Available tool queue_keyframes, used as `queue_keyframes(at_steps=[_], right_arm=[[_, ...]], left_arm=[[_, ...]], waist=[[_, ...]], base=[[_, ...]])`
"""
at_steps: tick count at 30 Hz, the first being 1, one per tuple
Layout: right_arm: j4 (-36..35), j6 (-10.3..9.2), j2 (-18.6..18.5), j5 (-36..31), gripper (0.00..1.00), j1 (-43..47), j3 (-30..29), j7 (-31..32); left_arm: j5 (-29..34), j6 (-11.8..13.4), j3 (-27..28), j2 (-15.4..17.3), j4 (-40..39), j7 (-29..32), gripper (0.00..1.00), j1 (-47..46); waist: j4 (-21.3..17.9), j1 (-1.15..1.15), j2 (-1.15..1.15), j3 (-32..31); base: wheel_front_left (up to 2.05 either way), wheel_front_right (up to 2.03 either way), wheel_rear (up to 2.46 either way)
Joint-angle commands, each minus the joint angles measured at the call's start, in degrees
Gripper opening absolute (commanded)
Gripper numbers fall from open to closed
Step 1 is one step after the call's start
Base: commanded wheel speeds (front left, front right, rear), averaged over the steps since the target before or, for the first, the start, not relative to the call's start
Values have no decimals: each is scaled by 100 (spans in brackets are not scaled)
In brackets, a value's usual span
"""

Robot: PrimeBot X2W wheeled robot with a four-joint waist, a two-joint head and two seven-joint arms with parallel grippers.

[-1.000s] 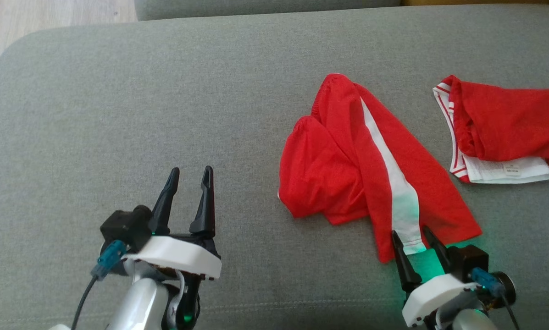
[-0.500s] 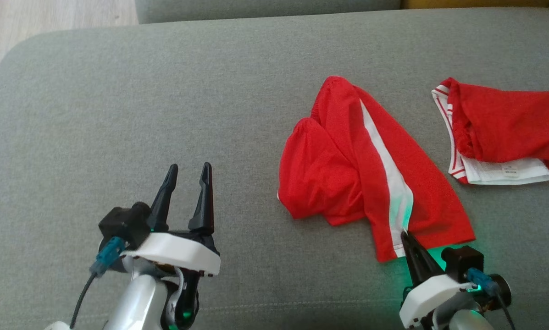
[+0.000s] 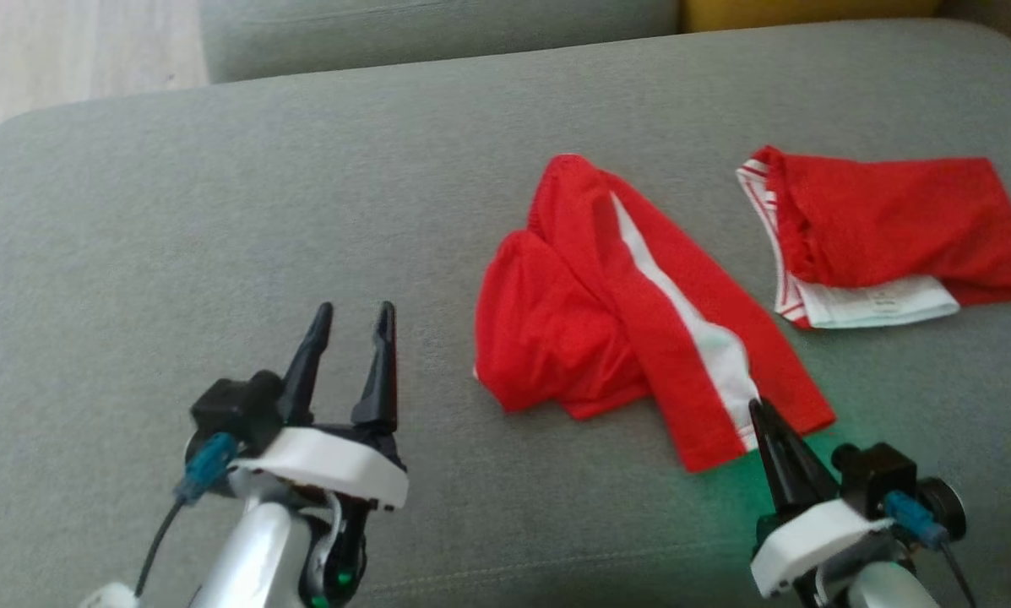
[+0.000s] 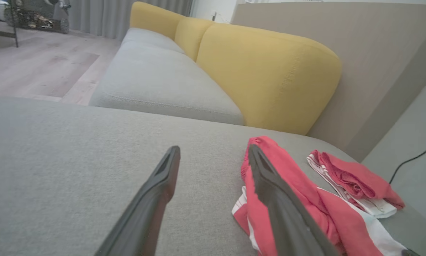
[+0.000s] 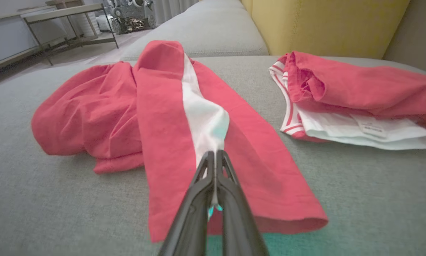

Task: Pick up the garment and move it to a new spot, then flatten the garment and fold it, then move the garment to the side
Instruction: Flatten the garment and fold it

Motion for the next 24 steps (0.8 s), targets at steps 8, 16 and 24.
queue_keyframes(at_steps=[8, 16, 24], right_arm=[[-857, 37, -562, 149, 0, 302, 829, 720], [-926, 37, -917, 344, 0, 111, 1561, 924], [-726, 37, -903, 388, 0, -442, 2011, 825]], left_arm=[[356, -252, -287, 15, 1144, 104, 100, -1471], [-240, -503, -725, 15, 2431, 1125, 100, -2999], [-921, -821, -889, 118, 3210, 2575, 100, -4330]], waist=[[-595, 0, 0, 51], [-1102, 0, 0, 366], [-1375, 0, 0, 640]], base=[[0, 0, 0], [0, 0, 0], [0, 0, 0]])
